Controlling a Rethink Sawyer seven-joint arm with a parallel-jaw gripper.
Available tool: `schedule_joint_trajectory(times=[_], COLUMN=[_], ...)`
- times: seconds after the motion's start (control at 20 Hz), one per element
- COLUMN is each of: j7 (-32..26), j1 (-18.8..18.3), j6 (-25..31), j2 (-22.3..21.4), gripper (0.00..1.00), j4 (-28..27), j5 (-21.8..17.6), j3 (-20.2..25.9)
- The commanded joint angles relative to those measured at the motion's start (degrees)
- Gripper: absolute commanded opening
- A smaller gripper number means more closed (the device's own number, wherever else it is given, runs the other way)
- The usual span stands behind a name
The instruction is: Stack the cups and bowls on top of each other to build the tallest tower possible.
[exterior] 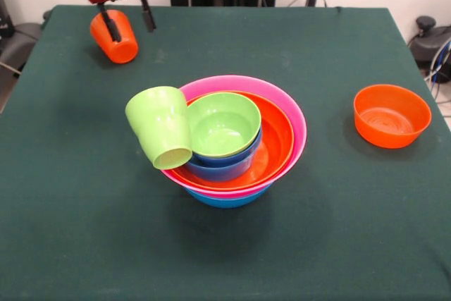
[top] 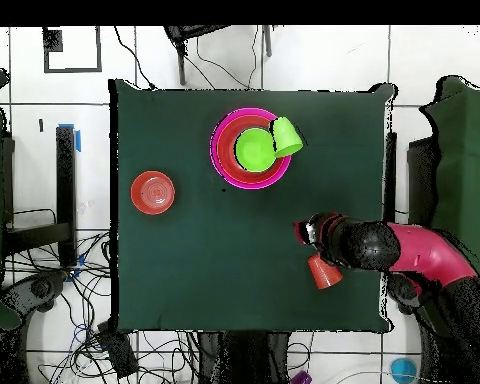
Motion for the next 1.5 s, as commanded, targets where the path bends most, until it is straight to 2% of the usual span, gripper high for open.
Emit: schedule_joint_trajectory(times=[0.05, 0.5, 0.8, 0.9, 1.0, 1.1, 1.25, 1.5], j7=[-8.7, -10.8, -7.2, -5.5, -2.5, -3.0, -5.1, -3.1], j1=[3.3, 3.7, 4.9, 6.6, 8.4, 8.8, 7.8, 7.1], j6=[5.6, 9.1, 8.8, 9.6, 10.8, 10.3, 5.7, 2.0], j2=[3.1, 2.6, 4.1, 3.6, 2.8, 3.4, 5.1, 4.1], gripper=[1.00, 1.00, 1.00, 1.00, 1.00, 1.00, 1.00, 1.00], j4=[-9.0, -10.6, -10.2, -11.1, -12.7, -14.3, -15.1, -14.4], j5=[-5.3, -5.5, -4.6, -4.4, -2.6, -1.5, -2.3, -1.5], j3=[-1.2, -0.2, -1.3, -1.9, -2.1, -0.8, 1.2, 2.1])
